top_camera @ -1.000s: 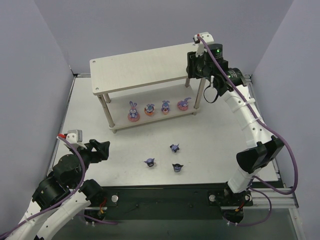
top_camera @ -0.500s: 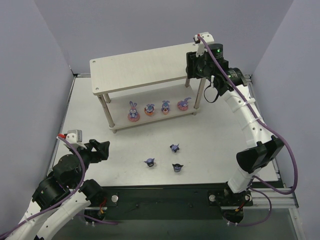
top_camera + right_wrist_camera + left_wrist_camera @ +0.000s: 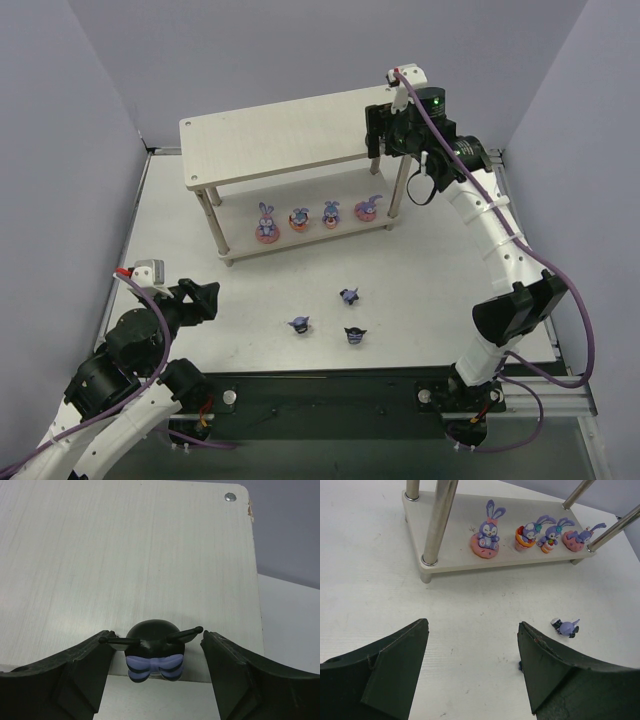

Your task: Place and organize the plastic toys onto the shelf

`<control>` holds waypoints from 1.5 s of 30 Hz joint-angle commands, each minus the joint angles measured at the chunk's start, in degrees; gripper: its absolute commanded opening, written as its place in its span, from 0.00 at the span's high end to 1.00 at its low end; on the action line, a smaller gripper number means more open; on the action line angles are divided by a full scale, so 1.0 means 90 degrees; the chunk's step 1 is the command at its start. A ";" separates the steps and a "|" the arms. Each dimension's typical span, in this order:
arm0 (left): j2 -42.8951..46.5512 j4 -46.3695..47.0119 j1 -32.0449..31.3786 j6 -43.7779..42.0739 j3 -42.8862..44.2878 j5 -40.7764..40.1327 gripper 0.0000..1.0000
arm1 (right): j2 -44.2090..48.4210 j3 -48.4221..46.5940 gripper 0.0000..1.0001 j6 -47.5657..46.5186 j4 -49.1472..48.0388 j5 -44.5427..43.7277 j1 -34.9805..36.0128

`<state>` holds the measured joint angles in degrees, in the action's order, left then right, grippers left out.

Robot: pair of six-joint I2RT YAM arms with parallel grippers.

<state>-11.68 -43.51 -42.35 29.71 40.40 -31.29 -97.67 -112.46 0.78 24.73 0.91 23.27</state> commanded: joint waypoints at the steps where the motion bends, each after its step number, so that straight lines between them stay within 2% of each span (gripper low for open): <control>1: -0.0010 0.0127 -0.0031 -0.0001 0.0032 -0.0088 0.18 | 0.0207 0.0191 0.25 -0.0028 0.0065 -0.0003 -0.0027; 5: -0.0011 0.0117 -0.0031 -0.0001 0.0032 -0.0098 0.18 | 0.0441 0.0299 0.20 -0.0018 -0.0052 0.0055 -0.0027; 16: 0.0009 0.0137 -0.0031 -0.0011 0.0032 -0.0049 0.18 | 0.1915 0.1304 0.20 0.0099 -0.0424 0.0261 0.0139; 19: 0.0009 0.0156 -0.0031 -0.0020 0.0052 -0.0010 0.18 | 0.2569 0.1947 0.20 0.0284 -0.0366 0.0251 0.0237; 25: -0.0059 0.0273 -0.0031 -0.0020 0.0091 0.0292 0.18 | 0.4190 0.3734 0.20 0.1299 0.0006 0.0641 0.0626; 28: -0.0215 0.0303 -0.0031 0.0028 0.0110 0.0468 0.18 | 0.4777 0.4711 0.20 0.1739 0.0016 0.0233 0.1104; 30: -0.0351 0.0303 -0.0031 0.0096 0.0120 0.0663 0.18 | 0.4962 0.5266 0.20 0.1954 0.0035 -0.0333 0.1729; 33: -0.0450 0.0342 -0.0031 0.0185 0.0110 0.0918 0.18 | 0.4983 0.5756 0.20 0.2207 -0.0013 -0.1093 0.2540; 38: -0.0421 0.0244 -0.0031 0.0185 0.0120 0.0762 0.18 | 0.4584 0.6578 0.18 0.2491 -0.1086 -0.1554 0.3818; 39: -0.0392 0.0196 -0.0031 0.0165 0.0140 0.0684 0.18 | 0.4263 0.6578 0.17 0.2579 -0.1213 -0.2300 0.4353; 40: -0.0391 0.0166 -0.0031 0.0136 0.0149 0.0616 0.18 | 0.4048 0.6549 0.13 0.2734 -0.1350 -0.2646 0.4706; 42: -0.0333 0.0059 -0.0031 0.0126 0.0227 0.0518 0.18 | 0.3308 0.6364 0.10 0.2784 -0.1507 -0.3087 0.5437; 45: -0.0216 0.0010 -0.0031 0.0097 0.0247 0.0342 0.18 | 0.2244 0.6061 0.09 0.3009 -0.1790 -0.3305 0.5870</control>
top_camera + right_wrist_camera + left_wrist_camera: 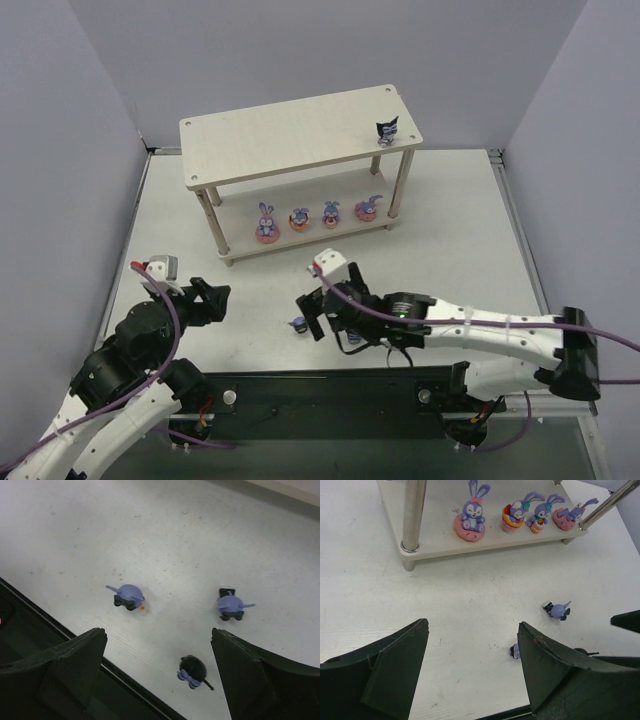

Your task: Place and organize the plastic toys onto the shelf

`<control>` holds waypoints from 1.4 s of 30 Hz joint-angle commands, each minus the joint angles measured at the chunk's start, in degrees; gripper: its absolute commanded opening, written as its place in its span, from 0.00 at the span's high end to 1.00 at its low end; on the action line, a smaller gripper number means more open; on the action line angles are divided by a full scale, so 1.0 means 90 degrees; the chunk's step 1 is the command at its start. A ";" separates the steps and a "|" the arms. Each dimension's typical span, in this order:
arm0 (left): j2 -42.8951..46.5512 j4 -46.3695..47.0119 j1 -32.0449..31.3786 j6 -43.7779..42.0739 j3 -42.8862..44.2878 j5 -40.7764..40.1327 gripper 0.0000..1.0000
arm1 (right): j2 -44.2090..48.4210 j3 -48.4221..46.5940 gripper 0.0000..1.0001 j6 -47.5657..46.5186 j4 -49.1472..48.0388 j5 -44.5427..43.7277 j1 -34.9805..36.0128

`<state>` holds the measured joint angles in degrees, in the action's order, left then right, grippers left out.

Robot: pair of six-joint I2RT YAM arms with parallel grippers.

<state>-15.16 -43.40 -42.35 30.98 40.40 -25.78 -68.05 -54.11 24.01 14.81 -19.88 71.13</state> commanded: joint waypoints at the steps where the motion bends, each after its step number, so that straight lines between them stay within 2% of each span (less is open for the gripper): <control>1: 0.0209 -0.0012 -0.0031 -0.0054 0.0237 -0.0309 0.18 | -0.1303 -0.0472 0.09 0.0486 -0.0901 -0.0927 0.0611; 5: 0.0395 0.0017 -0.0031 -0.0044 0.0228 -0.0368 0.18 | -0.2406 -0.0609 0.09 0.1109 -0.1254 -0.0839 0.0729; 8: 0.0492 -0.0002 -0.0041 -0.0034 0.0150 -0.0416 0.18 | -0.2808 -0.0551 0.10 0.1617 -0.1440 -0.0847 0.0729; 20: 0.0551 0.0017 -0.0041 -0.0083 0.0101 -0.0495 0.18 | -0.3415 -0.0502 0.15 0.2790 -0.1265 -0.1433 0.0612; 26: 0.0551 0.0007 -0.0041 -0.0112 0.0101 -0.0505 0.18 | -0.3659 -0.0482 0.30 0.3035 -0.1274 -0.1434 0.0524; 27: 0.0542 0.0007 -0.0041 -0.0103 0.0091 -0.0505 0.18 | -0.3698 -0.0502 0.36 0.3016 -0.1284 -0.1424 0.0524; 37: 0.0532 0.0007 -0.0041 -0.0083 0.0091 -0.0505 0.18 | -0.3660 -0.0433 0.54 0.3084 -0.1226 -0.1482 0.0504; 40: 0.0542 -0.0002 -0.0041 -0.0083 0.0091 -0.0505 0.18 | -0.3640 -0.0492 0.68 0.3075 -0.1138 -0.1522 0.0495; 41: 0.0551 -0.0002 -0.0041 -0.0083 0.0091 -0.0514 0.18 | -0.3621 -0.0511 0.77 0.3065 -0.1080 -0.1541 0.0495; 42: 0.0551 -0.0002 -0.0041 -0.0083 0.0081 -0.0514 0.18 | -0.3620 -0.0531 0.82 0.3065 -0.1040 -0.1599 0.0495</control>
<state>-10.66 -43.94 -42.35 30.85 40.42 -29.61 -102.00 -57.76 50.96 2.85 -30.52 75.79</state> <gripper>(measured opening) 0.819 0.434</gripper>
